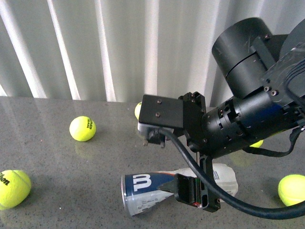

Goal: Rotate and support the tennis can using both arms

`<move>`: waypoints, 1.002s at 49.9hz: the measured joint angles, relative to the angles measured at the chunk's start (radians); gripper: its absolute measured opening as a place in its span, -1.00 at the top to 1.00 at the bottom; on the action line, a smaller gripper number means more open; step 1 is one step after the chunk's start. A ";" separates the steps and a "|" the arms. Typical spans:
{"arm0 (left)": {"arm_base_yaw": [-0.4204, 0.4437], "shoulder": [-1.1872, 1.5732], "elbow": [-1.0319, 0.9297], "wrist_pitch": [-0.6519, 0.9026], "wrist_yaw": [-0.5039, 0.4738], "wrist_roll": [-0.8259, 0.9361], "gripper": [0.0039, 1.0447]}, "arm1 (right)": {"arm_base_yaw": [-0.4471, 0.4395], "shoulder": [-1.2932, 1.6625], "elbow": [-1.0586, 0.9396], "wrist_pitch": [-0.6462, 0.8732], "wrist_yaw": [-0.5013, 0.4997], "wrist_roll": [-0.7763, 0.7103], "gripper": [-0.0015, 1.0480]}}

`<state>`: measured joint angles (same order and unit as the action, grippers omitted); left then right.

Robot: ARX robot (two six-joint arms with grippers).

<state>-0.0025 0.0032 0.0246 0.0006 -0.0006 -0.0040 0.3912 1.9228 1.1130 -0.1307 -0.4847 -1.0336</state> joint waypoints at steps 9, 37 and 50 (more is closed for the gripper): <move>0.000 0.000 0.000 0.000 0.000 0.000 -0.88 | -0.051 -0.193 -0.093 0.248 -0.035 0.487 -0.87; 0.000 -0.001 0.000 0.000 -0.002 0.000 -0.88 | -0.237 -0.530 -0.639 1.043 0.621 1.062 -0.04; 0.000 -0.001 0.000 0.000 -0.002 0.000 -0.88 | -0.293 -0.700 -0.837 1.061 0.579 1.038 0.84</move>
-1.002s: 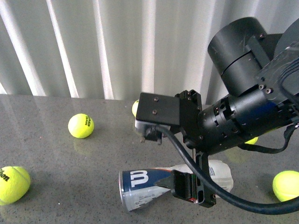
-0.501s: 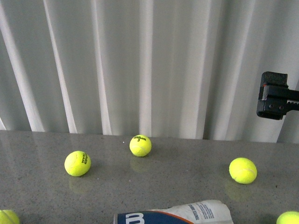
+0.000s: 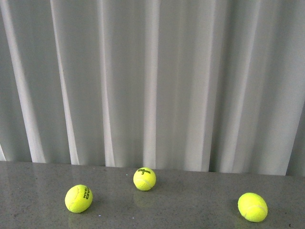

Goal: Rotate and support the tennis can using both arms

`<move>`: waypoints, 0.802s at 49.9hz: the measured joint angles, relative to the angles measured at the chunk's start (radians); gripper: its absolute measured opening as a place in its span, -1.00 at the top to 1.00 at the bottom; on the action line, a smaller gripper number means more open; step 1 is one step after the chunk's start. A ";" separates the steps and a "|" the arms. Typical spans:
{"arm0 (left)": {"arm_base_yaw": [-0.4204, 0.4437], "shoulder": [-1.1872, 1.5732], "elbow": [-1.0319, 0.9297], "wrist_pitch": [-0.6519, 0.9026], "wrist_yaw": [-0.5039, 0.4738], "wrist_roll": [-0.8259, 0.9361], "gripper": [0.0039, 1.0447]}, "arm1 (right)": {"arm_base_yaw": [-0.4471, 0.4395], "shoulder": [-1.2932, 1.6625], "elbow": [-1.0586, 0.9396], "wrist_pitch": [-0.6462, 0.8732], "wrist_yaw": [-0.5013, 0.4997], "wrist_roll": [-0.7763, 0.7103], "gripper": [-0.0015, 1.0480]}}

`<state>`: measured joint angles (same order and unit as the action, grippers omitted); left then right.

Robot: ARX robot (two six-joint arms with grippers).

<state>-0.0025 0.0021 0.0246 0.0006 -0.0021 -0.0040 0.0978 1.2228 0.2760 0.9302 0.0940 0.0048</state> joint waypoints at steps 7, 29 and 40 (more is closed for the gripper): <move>0.000 0.000 0.000 0.000 0.000 0.000 -0.88 | -0.023 -0.113 -0.084 -0.023 -0.021 -0.004 0.93; 0.000 0.000 0.000 0.000 0.000 0.000 -0.88 | -0.095 -0.356 -0.245 -0.114 -0.092 -0.004 0.93; 0.000 0.000 0.000 0.000 0.000 0.000 -0.88 | -0.095 -0.513 -0.265 -0.243 -0.092 -0.005 0.93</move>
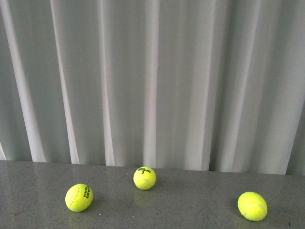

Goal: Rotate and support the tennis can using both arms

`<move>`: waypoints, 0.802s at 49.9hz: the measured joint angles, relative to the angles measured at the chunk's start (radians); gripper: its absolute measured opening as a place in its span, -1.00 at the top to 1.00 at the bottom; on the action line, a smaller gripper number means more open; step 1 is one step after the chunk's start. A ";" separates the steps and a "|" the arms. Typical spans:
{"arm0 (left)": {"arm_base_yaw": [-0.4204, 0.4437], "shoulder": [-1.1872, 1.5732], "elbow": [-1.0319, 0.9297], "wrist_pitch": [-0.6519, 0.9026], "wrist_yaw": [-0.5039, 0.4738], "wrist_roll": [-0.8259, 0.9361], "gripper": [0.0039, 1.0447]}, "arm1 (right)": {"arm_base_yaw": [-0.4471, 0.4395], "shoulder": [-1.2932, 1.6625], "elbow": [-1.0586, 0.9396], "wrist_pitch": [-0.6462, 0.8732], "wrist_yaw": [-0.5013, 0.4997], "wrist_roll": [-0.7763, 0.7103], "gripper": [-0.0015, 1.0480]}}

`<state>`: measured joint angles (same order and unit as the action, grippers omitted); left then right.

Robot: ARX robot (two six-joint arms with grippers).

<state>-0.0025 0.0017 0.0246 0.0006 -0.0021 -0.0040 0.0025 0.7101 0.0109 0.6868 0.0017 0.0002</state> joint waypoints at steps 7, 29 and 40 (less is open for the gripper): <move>0.000 0.000 0.000 0.000 0.000 0.000 -0.88 | 0.000 -0.091 -0.006 -0.084 0.000 0.000 0.93; 0.000 0.000 0.000 0.000 0.000 0.000 -0.88 | 0.000 -0.345 -0.006 -0.321 0.000 0.000 0.93; 0.000 0.000 0.000 0.000 0.000 0.000 -0.88 | 0.000 -0.435 -0.006 -0.409 0.000 0.000 0.93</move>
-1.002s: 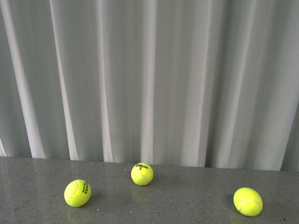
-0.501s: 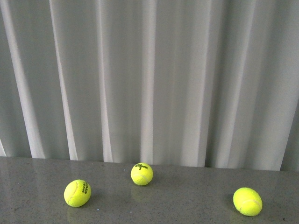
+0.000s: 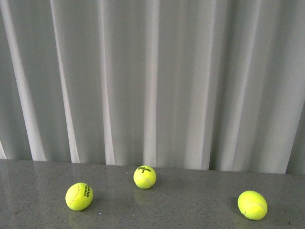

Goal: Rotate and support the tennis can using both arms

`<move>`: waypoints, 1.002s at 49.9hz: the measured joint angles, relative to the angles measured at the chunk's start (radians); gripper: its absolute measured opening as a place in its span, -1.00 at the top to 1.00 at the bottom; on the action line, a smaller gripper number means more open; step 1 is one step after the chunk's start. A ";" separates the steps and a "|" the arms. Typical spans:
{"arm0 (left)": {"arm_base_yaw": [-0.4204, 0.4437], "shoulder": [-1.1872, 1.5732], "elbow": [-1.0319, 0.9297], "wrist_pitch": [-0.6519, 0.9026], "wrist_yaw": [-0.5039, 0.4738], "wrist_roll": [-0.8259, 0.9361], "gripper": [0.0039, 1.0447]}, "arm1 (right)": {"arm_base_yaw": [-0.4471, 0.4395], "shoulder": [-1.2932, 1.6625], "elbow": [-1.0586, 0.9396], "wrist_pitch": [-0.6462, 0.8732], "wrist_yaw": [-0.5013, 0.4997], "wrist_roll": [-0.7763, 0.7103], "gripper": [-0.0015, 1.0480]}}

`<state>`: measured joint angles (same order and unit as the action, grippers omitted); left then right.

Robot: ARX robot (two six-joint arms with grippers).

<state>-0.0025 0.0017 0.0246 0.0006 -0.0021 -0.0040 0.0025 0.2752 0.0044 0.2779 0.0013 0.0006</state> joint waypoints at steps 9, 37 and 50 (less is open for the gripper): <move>0.000 0.000 0.000 0.000 0.000 0.000 -0.88 | 0.000 -0.052 0.000 -0.051 0.000 0.000 0.93; 0.000 -0.001 0.000 0.000 0.000 0.000 -0.88 | 0.000 -0.270 0.000 -0.277 -0.002 -0.001 0.90; 0.000 0.000 0.000 0.000 0.000 0.000 -0.88 | 0.000 -0.271 0.000 -0.277 -0.003 -0.001 -0.24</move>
<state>-0.0025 0.0013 0.0246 0.0006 -0.0021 -0.0040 0.0021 0.0044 0.0048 0.0013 -0.0013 -0.0002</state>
